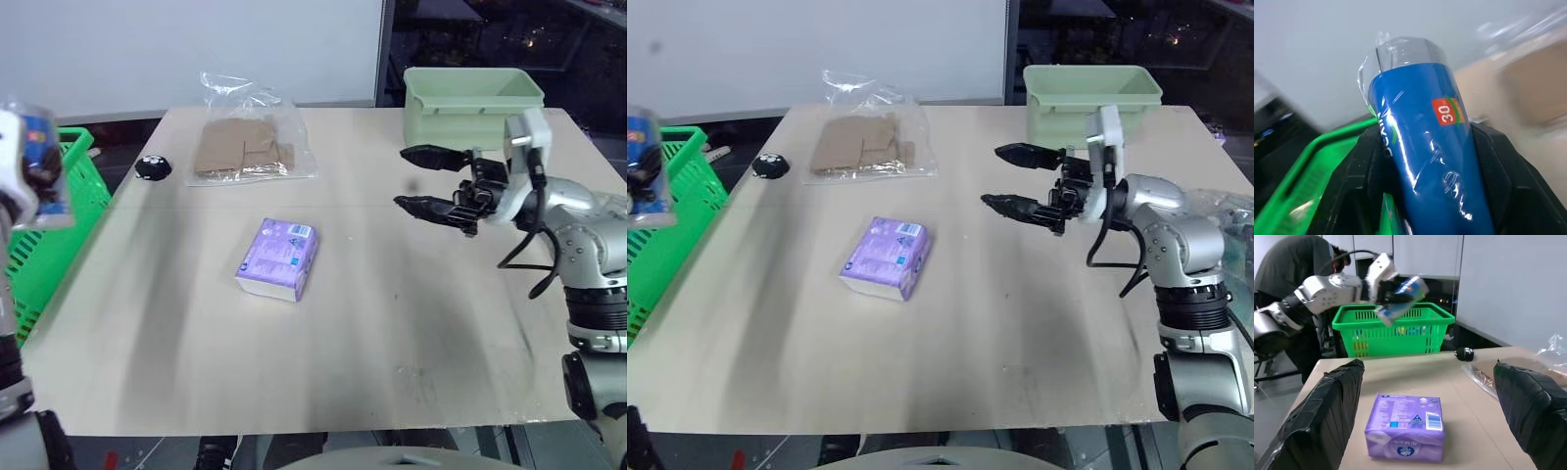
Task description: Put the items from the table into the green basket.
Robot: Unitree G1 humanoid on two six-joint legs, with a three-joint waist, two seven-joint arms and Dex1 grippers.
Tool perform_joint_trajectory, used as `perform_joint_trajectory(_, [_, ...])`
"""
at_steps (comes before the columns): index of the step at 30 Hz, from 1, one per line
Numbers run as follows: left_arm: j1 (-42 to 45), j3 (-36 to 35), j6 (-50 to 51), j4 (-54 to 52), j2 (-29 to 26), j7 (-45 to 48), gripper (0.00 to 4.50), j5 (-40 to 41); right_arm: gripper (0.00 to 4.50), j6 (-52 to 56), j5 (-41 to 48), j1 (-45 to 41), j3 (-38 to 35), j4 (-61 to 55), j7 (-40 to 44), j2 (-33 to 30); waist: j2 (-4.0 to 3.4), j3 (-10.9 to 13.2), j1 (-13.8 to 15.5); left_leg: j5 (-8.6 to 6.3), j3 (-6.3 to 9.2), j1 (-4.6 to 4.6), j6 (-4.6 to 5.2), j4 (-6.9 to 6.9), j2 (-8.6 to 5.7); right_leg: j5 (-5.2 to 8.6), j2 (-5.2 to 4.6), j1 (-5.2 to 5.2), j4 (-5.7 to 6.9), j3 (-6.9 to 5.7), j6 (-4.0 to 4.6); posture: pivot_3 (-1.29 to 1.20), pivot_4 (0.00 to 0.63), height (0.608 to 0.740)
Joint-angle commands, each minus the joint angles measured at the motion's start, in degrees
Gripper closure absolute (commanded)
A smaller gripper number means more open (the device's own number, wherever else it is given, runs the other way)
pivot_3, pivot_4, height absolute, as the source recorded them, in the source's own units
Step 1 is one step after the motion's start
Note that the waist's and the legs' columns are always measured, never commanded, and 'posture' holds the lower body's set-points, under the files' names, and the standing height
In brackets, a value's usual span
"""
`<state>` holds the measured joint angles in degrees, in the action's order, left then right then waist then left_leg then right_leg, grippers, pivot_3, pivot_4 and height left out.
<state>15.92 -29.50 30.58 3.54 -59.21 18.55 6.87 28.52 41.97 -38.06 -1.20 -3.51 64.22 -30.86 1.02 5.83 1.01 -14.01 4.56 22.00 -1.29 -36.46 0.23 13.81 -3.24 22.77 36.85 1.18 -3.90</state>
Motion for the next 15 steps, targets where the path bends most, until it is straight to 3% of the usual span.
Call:
perform_joint_trajectory(1, [0.9,-2.7,-7.6,4.9,-3.4,0.6,2.31,-2.4,0.0,-0.4,-0.3,-1.8,-0.3,-2.2,-0.4,0.4,0.1,-0.1,0.7,-0.01,0.0,0.01,0.01,0.0,0.0,0.0,-0.01,0.0,0.0,-0.02,0.0,0.12,0.0,0.74])
perform_joint_trajectory(7, [4.4,-2.0,-16.4,18.0,-7.8,0.0,2.31,-4.4,0.0,-0.2,-0.2,-2.2,-0.5,-2.7,-0.8,1.5,0.65,-0.4,1.2,-0.04,0.02,-0.02,0.06,0.0,0.08,-0.12,0.05,0.0,0.05,-0.1,0.18,0.12,0.0,0.74])
perform_joint_trajectory(15, [7.9,2.5,-29.4,38.2,-14.1,-2.4,2.31,-9.5,0.0,-0.4,-0.2,-1.5,-0.7,-3.2,-1.2,2.4,0.66,-0.5,0.9,0.0,-0.1,-0.22,0.02,0.0,0.2,-0.15,0.21,0.01,0.4,0.01,0.23,0.11,0.0,0.74])
